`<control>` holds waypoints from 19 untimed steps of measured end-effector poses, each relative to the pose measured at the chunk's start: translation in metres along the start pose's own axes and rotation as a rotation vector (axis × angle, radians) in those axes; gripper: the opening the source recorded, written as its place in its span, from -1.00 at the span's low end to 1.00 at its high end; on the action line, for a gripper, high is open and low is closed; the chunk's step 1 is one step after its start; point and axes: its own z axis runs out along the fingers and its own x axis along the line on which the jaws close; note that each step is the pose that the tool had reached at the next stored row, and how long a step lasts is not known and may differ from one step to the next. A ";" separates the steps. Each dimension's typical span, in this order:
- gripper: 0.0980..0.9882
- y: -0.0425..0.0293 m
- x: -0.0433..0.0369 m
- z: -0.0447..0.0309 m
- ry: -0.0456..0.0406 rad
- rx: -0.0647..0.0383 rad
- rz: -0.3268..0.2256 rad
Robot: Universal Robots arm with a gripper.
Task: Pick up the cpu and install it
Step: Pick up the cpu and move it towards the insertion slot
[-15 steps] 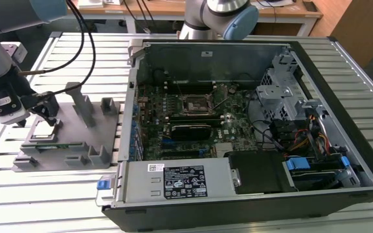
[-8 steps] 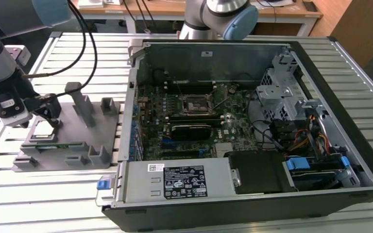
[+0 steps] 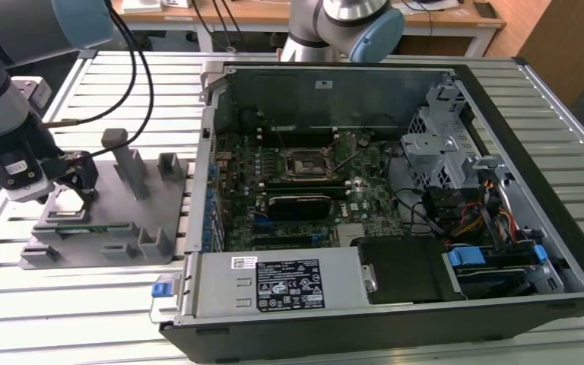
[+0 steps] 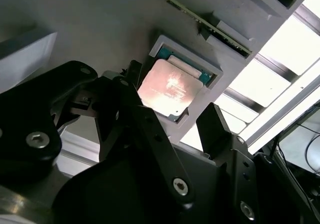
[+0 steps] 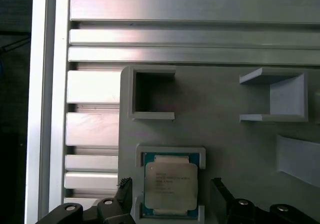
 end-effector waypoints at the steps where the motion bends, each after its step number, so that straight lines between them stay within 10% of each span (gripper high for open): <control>1: 0.39 0.0000 0.0000 0.0009 0.0000 0.000 0.000; 19: 0.17 -0.0003 -0.0001 0.0086 0.0000 0.000 0.000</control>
